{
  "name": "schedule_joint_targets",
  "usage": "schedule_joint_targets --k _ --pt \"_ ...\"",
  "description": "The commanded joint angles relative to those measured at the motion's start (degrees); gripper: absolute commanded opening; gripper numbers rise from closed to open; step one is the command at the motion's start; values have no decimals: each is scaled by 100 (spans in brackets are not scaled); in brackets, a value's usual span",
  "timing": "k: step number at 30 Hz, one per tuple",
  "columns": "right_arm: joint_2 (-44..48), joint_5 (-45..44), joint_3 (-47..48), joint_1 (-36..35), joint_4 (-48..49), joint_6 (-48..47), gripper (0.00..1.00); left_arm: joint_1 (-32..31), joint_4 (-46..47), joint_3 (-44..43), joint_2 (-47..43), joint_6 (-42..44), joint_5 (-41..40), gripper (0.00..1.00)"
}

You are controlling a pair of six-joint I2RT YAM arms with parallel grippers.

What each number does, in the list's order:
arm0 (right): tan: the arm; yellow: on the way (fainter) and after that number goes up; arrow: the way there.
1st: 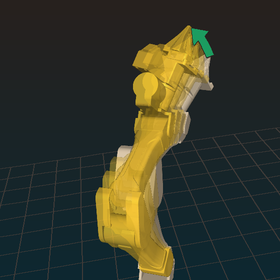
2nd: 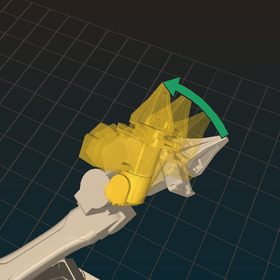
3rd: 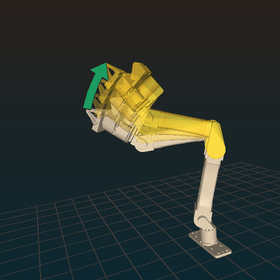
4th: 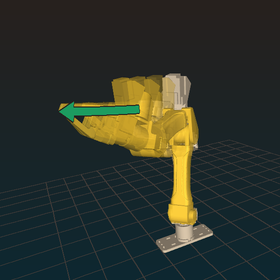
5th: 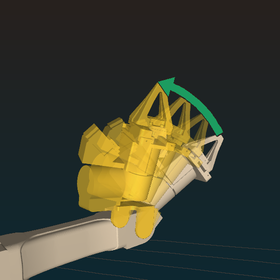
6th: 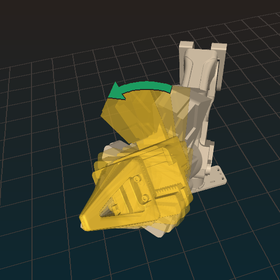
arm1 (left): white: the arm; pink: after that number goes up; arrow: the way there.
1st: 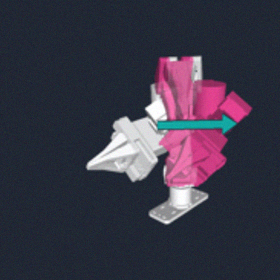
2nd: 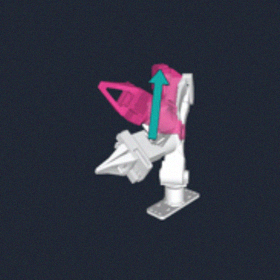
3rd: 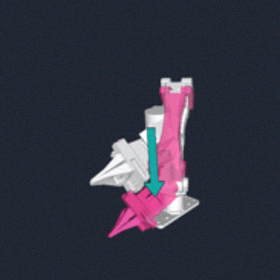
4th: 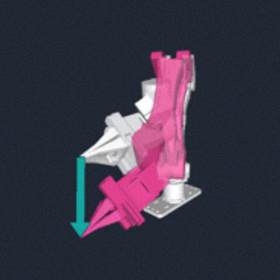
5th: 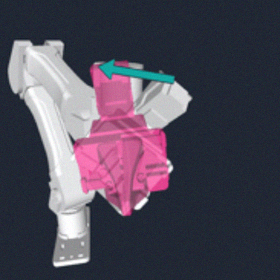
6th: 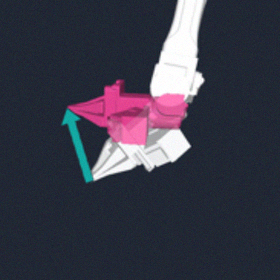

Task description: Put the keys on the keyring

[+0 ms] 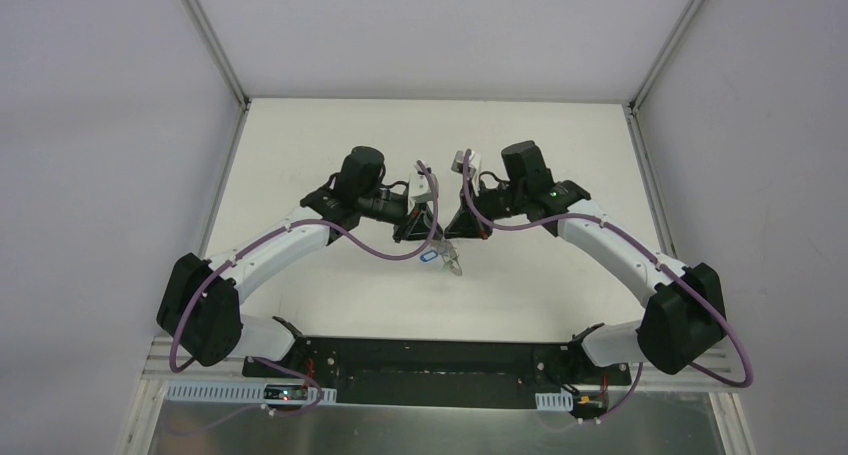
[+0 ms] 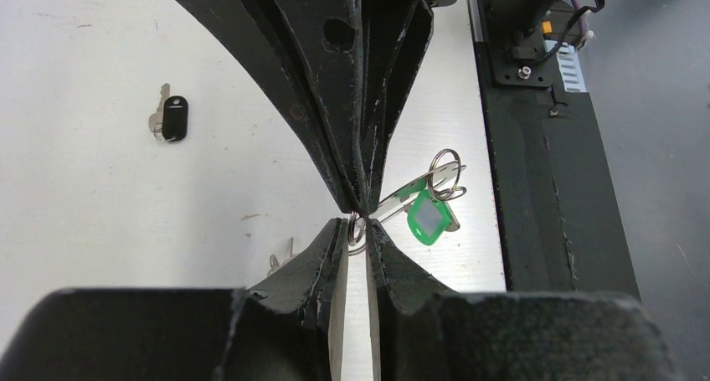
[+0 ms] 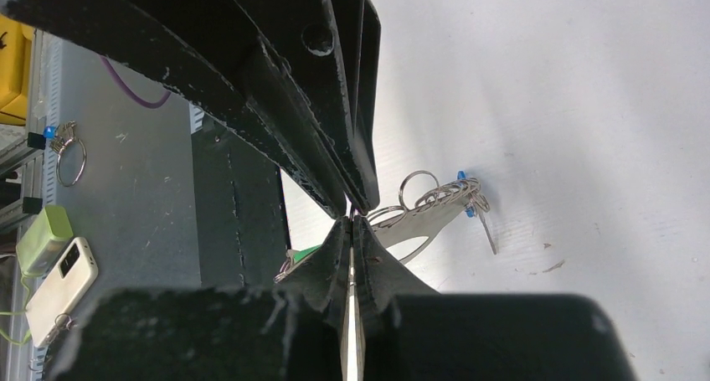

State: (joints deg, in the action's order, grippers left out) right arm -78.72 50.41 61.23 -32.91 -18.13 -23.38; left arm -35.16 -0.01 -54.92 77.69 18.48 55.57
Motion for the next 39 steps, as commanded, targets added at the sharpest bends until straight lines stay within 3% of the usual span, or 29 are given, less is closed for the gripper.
schedule_joint_targets --k 1,5,10,16,20,34,39 --pt "133 230 108 42 307 44 0 8 27 -29 44 127 319 15" --pt "144 232 92 45 320 52 0 9 27 -29 62 82 297 1" --pt "167 305 57 71 422 157 0 9 212 -24 67 -152 251 0" --pt "449 361 -416 387 958 524 28 67 917 180 -101 -873 188 0" --pt "612 427 -724 493 1163 555 35 79 1431 344 -116 -1317 214 0" --pt "543 692 -982 504 1521 624 33 79 2137 494 -38 -1829 242 0" --pt "524 712 -1030 503 1646 694 29 79 2409 544 12 -2125 266 0"
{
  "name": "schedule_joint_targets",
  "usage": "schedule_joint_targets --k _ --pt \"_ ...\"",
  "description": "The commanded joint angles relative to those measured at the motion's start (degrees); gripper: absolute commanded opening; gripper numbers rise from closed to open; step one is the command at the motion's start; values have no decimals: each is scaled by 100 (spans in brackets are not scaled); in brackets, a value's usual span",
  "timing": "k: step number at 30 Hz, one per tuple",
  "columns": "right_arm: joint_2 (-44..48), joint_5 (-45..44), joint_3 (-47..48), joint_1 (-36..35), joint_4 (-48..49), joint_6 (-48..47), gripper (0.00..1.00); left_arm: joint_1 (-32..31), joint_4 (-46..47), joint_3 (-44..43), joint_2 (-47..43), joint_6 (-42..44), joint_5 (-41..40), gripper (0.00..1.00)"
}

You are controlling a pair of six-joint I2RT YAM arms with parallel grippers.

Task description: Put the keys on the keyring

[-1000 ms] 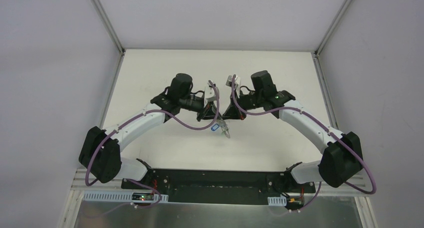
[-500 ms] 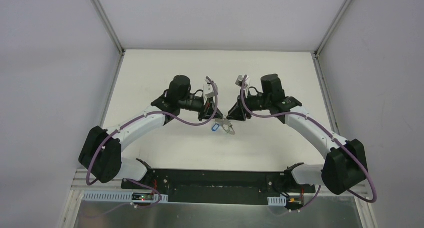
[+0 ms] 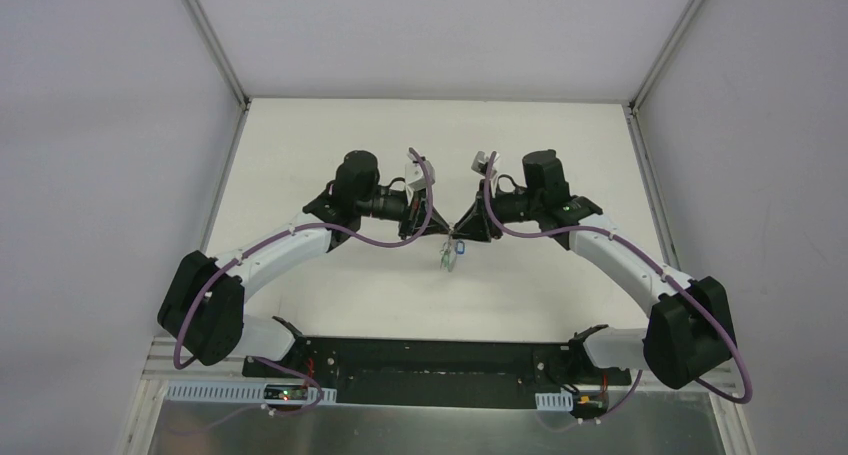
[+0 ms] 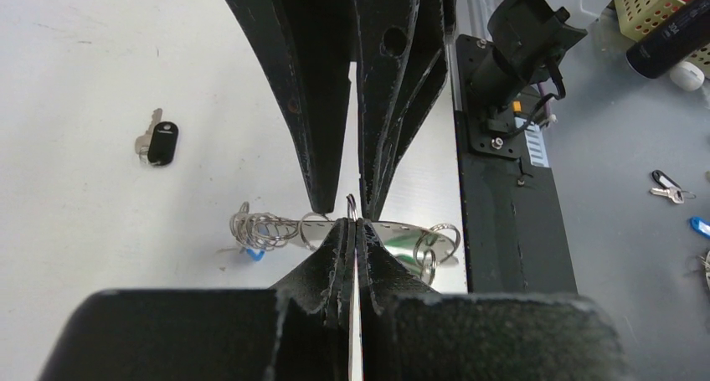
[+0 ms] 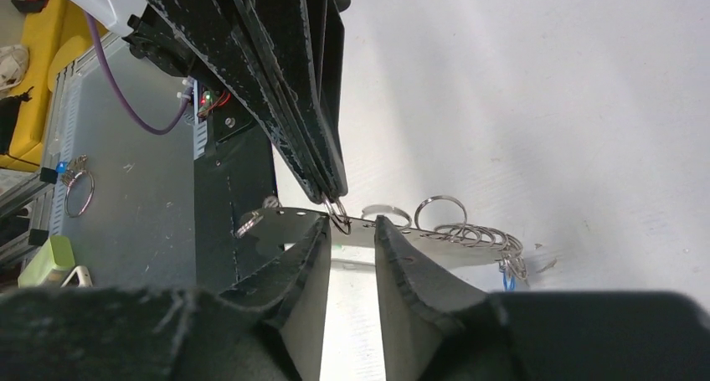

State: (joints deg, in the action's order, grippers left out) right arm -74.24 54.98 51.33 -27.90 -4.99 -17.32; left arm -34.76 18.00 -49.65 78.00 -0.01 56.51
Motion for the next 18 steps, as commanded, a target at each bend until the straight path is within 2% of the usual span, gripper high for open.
schedule_joint_targets --k 1,7,11,14,18 --pt "68 276 -40 -6 351 107 27 40 632 27 -7 -289 163 0" --pt "53 381 -14 -5 429 169 10 40 757 78 64 -361 167 0" --pt "99 352 29 -1 311 44 6 40 732 112 73 -299 171 0" --pt "128 344 87 1 137 -93 0 40 719 118 105 -304 167 0" --pt "162 224 290 -7 -319 -466 0 40 556 96 115 -173 141 0"
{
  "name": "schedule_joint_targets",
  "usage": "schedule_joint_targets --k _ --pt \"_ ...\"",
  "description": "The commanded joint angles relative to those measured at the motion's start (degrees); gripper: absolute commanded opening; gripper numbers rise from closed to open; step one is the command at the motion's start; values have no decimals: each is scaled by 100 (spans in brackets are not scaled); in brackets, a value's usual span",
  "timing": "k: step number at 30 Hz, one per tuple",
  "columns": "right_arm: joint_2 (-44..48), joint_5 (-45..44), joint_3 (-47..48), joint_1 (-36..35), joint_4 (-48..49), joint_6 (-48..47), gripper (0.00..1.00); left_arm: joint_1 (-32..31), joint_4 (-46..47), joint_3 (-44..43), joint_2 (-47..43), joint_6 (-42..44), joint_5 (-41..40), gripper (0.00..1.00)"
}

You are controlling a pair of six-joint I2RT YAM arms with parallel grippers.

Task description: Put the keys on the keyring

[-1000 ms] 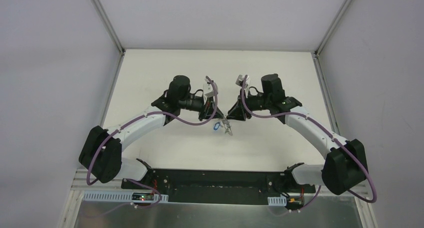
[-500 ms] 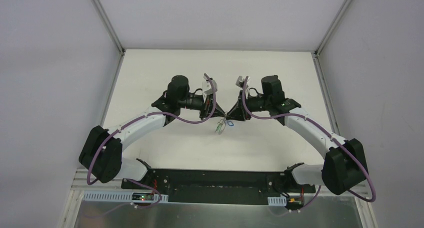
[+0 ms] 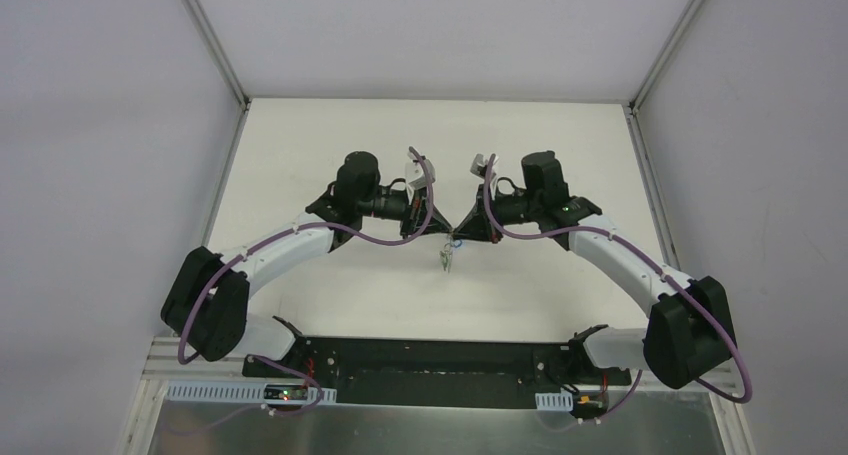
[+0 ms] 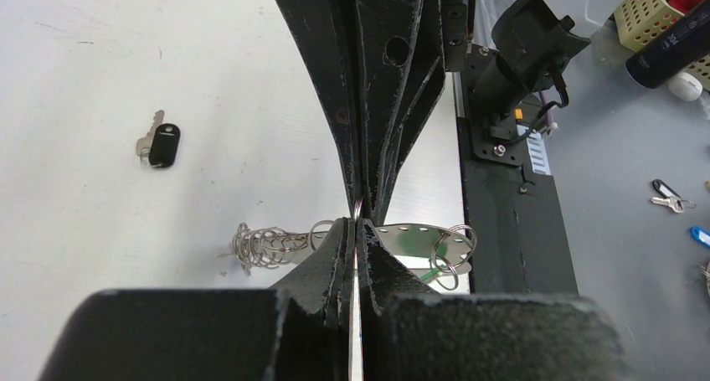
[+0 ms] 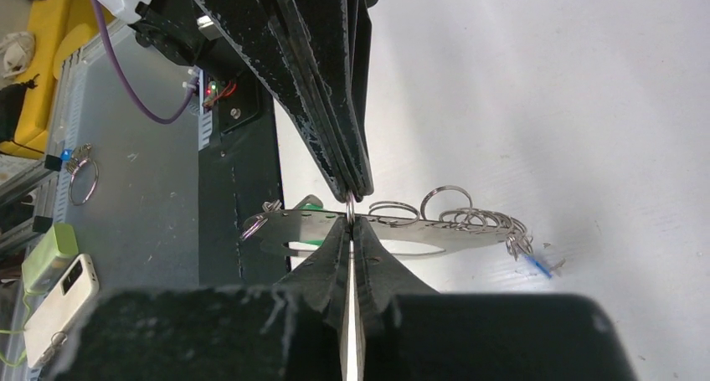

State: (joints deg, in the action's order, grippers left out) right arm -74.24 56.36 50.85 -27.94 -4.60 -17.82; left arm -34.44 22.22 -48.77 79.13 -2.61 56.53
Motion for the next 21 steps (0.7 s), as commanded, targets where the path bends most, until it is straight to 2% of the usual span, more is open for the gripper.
schedule_joint_targets --k 1,11,17,21 --pt "176 -1 408 -4 -495 -515 0 7 102 9 4 126 131 0" --pt "203 -425 771 -48 -1222 -999 0 7 73 7 45 201 272 0" --pt "139 -628 1003 -150 -1634 -1187 0 7 -77 -122 41 385 187 19" --pt "63 -742 1075 -236 -1753 -1215 0 7 -325 -271 63 630 56 26"
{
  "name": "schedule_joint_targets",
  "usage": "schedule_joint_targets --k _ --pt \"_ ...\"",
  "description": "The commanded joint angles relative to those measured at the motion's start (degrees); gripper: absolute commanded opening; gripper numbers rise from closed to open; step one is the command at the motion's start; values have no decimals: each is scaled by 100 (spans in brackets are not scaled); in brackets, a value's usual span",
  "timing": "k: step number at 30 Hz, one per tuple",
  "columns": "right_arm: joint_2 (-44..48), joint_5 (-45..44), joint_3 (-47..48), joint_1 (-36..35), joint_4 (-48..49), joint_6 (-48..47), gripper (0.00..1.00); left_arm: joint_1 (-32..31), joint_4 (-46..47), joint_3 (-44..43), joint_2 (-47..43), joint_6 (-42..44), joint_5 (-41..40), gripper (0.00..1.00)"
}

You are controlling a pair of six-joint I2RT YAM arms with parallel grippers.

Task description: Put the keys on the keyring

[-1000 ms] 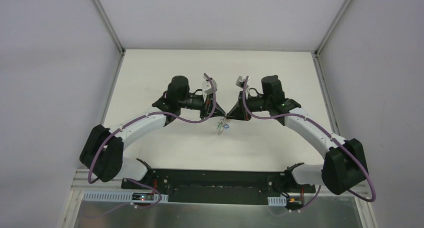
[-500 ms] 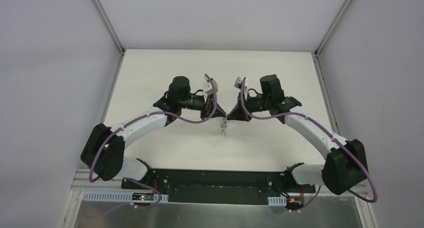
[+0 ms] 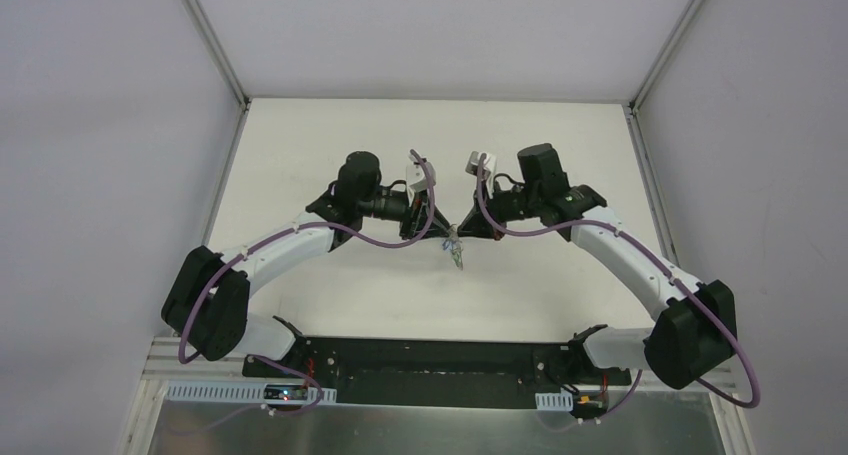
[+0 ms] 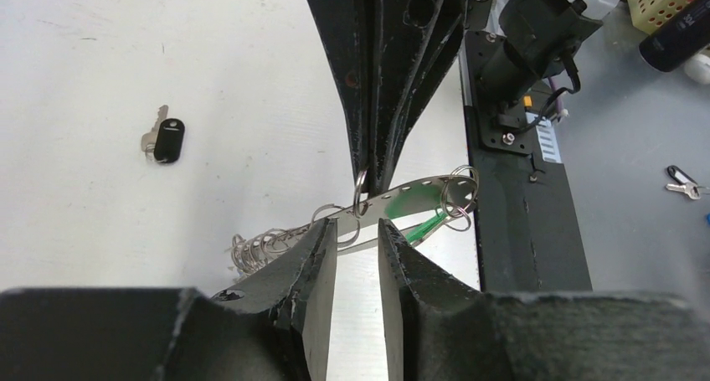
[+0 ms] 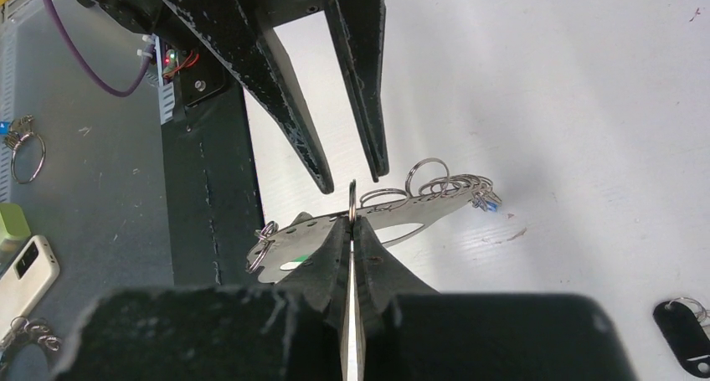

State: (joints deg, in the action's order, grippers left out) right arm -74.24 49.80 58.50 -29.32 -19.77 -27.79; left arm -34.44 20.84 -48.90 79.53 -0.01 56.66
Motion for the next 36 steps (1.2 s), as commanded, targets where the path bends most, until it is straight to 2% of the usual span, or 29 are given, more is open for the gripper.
schedule_joint_targets --k 1,6,13,29,36 --pt "48 -97 315 -106 -255 -222 0 7 -228 -289 27 412 8 27" --pt "-56 -112 357 -159 -324 -227 0 -2 -278 -364 41 471 -108 32" --pt "-151 -78 417 -193 -362 -192 0 -69 -369 -434 112 601 -97 32" --pt "-179 -32 346 -195 -286 -130 0 -151 -432 -582 269 590 24 14" --pt "-196 11 328 -197 -215 -77 0 -193 -449 -630 342 567 200 10"
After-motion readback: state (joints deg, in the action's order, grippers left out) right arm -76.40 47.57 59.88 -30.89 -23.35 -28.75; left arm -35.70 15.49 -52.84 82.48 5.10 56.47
